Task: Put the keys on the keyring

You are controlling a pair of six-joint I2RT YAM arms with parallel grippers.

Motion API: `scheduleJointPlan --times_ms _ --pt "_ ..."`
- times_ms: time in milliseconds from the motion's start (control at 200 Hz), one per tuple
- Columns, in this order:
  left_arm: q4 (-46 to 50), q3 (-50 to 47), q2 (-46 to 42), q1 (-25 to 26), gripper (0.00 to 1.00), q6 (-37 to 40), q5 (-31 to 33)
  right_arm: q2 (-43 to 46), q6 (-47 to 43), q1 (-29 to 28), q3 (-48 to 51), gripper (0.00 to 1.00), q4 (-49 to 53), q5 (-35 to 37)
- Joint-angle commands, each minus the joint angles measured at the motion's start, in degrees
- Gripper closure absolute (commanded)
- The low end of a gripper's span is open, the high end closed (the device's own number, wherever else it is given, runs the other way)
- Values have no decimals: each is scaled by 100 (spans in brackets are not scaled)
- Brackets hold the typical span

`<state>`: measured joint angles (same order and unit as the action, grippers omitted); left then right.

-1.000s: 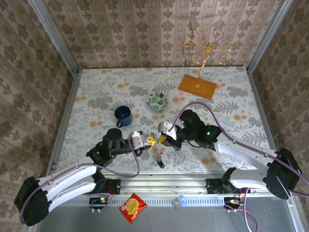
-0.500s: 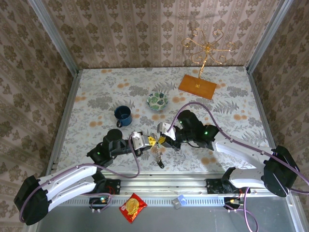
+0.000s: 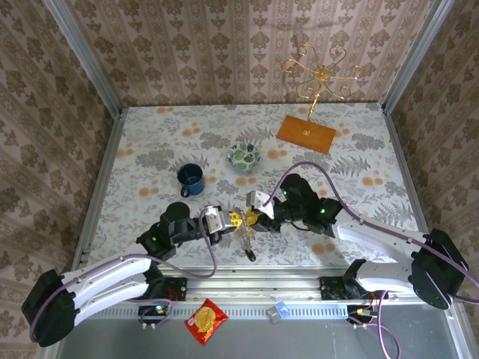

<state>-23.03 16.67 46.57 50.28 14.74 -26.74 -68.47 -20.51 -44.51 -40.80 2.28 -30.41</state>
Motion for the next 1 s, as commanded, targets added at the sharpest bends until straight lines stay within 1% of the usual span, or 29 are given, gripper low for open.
scheduleJointPlan --times_ms 0,50,140,180,250,330,375,455,520,580,615,655,690,770,850,995 --pt "-472 -72 -8 38 100 -143 18 35 118 4 61 75 -265 -161" --pt "-504 -83 -8 41 100 -156 20 -6 133 -2 63 76 -310 -169" --pt "-488 -76 -7 43 100 -147 19 -52 162 8 16 83 -360 -210" --pt "-464 -79 -20 35 100 -147 20 -45 166 2 2 85 -377 -204" --pt "-441 -85 -47 38 100 -147 18 -10 160 12 1 84 -404 -176" --pt "-440 -102 -60 41 100 -147 11 -9 133 12 -32 79 -346 -199" --pt "-440 -110 -60 38 100 -147 2 -17 117 13 -63 79 -298 -219" --pt "-448 -116 -60 40 100 -146 2 -26 81 13 -83 88 -266 -246" --pt "-428 -111 -69 36 100 -142 47 -20 28 13 -136 100 -172 -252" --pt "-328 -90 -101 41 100 -125 171 -13 -84 8 -235 100 32 -231" --pt "-224 -65 -125 41 93 -85 216 -1 -167 6 -312 100 202 -201" --pt "-55 -19 -160 39 81 -24 246 9 -278 0 -429 100 423 -154" --pt "106 21 -182 43 76 44 257 11 -392 3 -544 100 663 -109" --pt "559 185 -192 38 73 235 240 -28 -671 -32 -849 100 1230 61" --pt "937 355 -135 43 73 415 220 -136 -979 -96 -1188 100 1779 270" --pt "1083 537 -19 41 73 531 213 -430 -1456 -336 -1729 100 2584 773"
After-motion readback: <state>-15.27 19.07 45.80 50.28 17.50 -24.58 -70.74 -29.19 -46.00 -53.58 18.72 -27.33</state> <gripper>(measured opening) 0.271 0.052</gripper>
